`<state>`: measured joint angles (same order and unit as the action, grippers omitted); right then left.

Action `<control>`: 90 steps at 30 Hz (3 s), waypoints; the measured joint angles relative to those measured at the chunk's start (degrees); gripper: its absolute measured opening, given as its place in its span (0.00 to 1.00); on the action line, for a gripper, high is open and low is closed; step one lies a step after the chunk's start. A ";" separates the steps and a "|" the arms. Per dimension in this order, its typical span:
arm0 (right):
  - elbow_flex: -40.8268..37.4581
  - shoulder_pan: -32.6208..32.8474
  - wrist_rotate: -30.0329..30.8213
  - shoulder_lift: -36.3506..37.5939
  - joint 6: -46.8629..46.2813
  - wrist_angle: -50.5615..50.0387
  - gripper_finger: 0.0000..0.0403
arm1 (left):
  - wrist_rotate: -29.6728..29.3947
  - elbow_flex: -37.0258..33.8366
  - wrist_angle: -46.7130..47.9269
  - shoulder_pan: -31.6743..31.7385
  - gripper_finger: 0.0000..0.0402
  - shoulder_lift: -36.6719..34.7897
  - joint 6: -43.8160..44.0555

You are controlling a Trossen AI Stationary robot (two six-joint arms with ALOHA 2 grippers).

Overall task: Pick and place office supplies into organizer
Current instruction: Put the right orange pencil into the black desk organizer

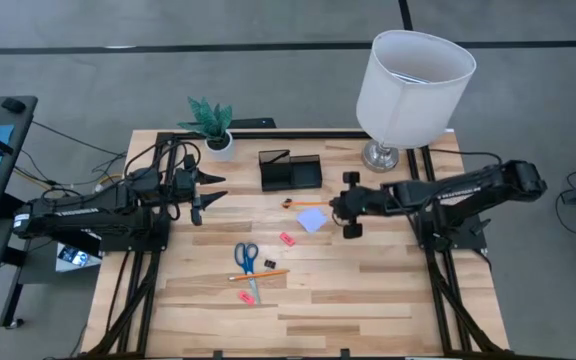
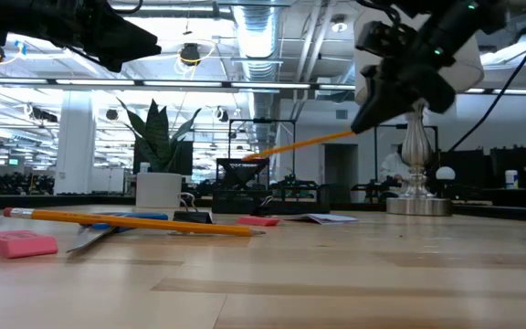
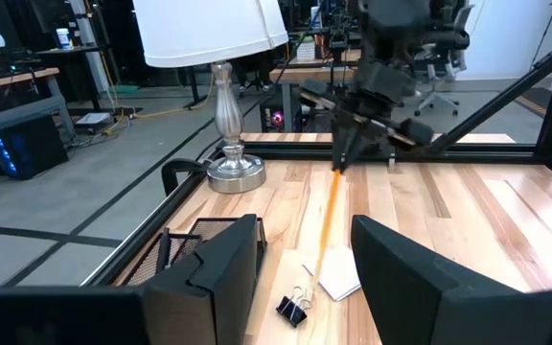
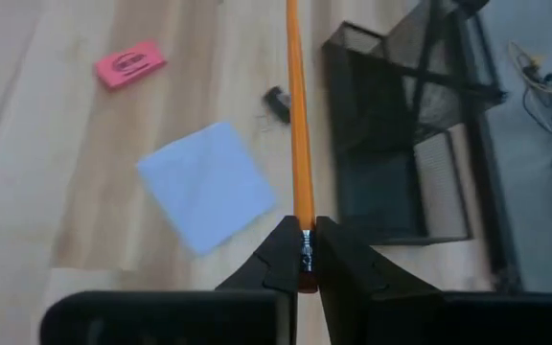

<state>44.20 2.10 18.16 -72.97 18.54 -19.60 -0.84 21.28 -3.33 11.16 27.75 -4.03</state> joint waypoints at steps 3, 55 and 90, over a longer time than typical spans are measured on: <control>2.20 -3.45 -1.67 0.00 3.28 -1.47 0.04 | 0.01 0.00 0.00 0.00 0.41 0.00 0.00; 57.08 -24.36 -5.71 -35.20 28.04 -37.27 0.05 | 0.01 0.00 1.38 0.00 0.41 0.01 0.02; 87.81 -22.95 -1.38 -55.80 34.49 -57.87 0.07 | 0.02 0.00 1.38 0.00 0.41 0.02 0.17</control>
<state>132.00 -20.84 16.78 -128.77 53.04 -77.47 -0.82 21.28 -1.96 11.16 27.77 -3.86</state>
